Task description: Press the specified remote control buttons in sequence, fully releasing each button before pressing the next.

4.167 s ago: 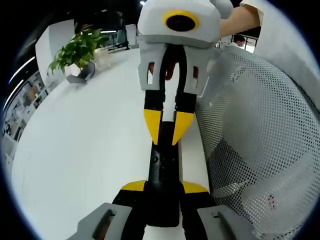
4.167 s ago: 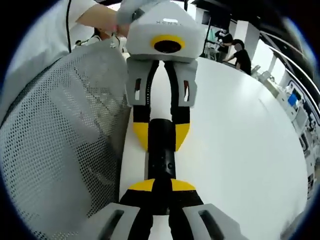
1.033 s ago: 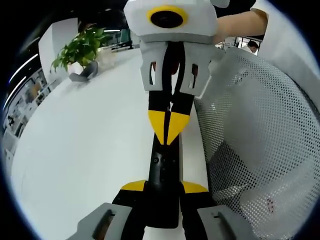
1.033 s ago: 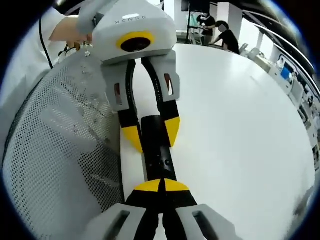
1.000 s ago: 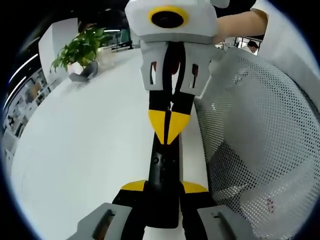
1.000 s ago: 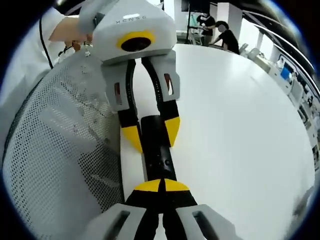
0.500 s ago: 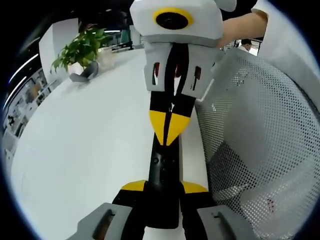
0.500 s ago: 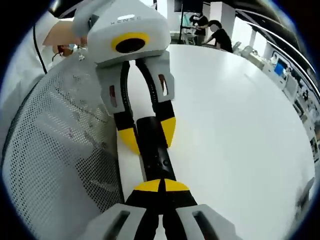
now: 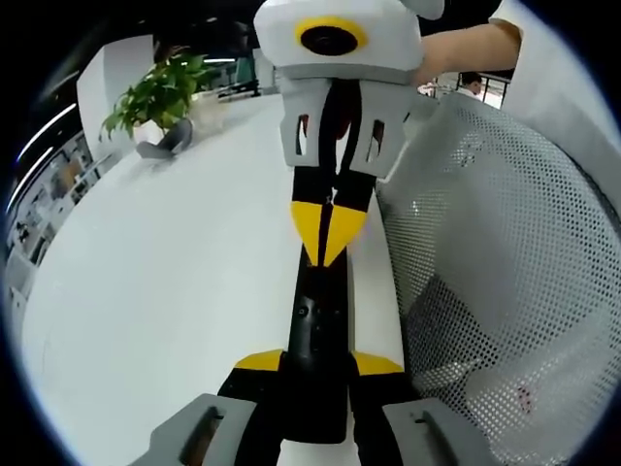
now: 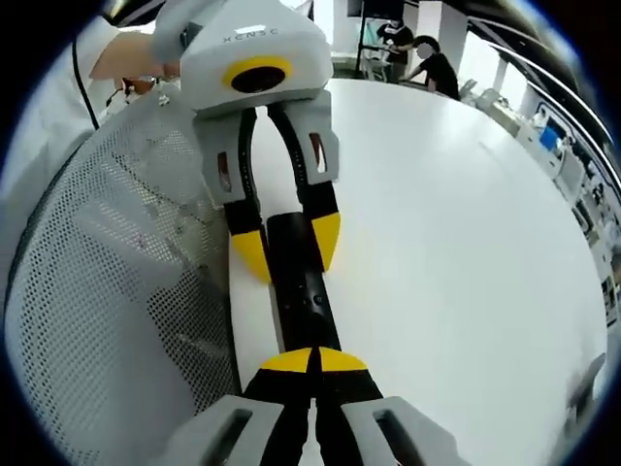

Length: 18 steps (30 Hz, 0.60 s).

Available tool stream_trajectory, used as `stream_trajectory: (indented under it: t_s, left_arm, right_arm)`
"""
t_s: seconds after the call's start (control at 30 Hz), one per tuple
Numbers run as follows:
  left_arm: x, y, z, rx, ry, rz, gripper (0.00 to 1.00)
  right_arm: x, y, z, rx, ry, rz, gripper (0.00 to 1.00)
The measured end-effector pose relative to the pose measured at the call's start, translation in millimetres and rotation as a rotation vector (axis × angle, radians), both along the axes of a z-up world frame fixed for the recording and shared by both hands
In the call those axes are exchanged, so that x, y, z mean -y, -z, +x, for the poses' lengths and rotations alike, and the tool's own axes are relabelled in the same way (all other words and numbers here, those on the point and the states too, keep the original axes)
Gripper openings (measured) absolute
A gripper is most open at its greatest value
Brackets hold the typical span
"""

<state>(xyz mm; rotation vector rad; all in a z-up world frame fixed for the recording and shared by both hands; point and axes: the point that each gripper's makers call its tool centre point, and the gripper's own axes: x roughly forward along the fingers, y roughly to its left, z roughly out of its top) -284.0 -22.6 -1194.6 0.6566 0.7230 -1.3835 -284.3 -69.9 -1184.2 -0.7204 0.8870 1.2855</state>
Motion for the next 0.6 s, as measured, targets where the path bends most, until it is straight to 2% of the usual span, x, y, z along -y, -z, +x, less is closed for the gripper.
stream_trajectory:
  t_s: [0.1,0.2,0.27,0.4,0.53,0.6]
  left_arm:
    - [-0.1,0.0,0.2,0.000,-0.003,-0.004,0.25]
    - [0.0,0.1,0.4,0.000,-0.001,-0.004,0.25]
    - [0.0,0.3,0.4,-0.001,0.004,-0.001,0.24]
    - [0.0,0.5,0.6,0.000,0.007,0.007,0.24]
    - [-0.2,0.4,0.6,-0.001,0.004,0.004,0.24]
    - [-0.2,0.4,0.6,-0.001,0.004,0.003,0.25]
  right_arm:
    - [-1.6,0.6,-0.2,0.017,-0.014,-0.020,0.00]
    - [-2.1,1.4,0.1,0.105,-0.123,-0.089,0.00]
    - [-3.6,2.1,-0.3,0.141,-0.165,-0.116,0.00]
    - [-4.5,3.3,1.1,0.136,-0.167,-0.129,0.00]
    - [-4.8,1.5,1.5,0.103,-0.104,-0.050,0.00]
    - [-4.5,0.1,1.8,0.096,-0.062,0.028,0.00]
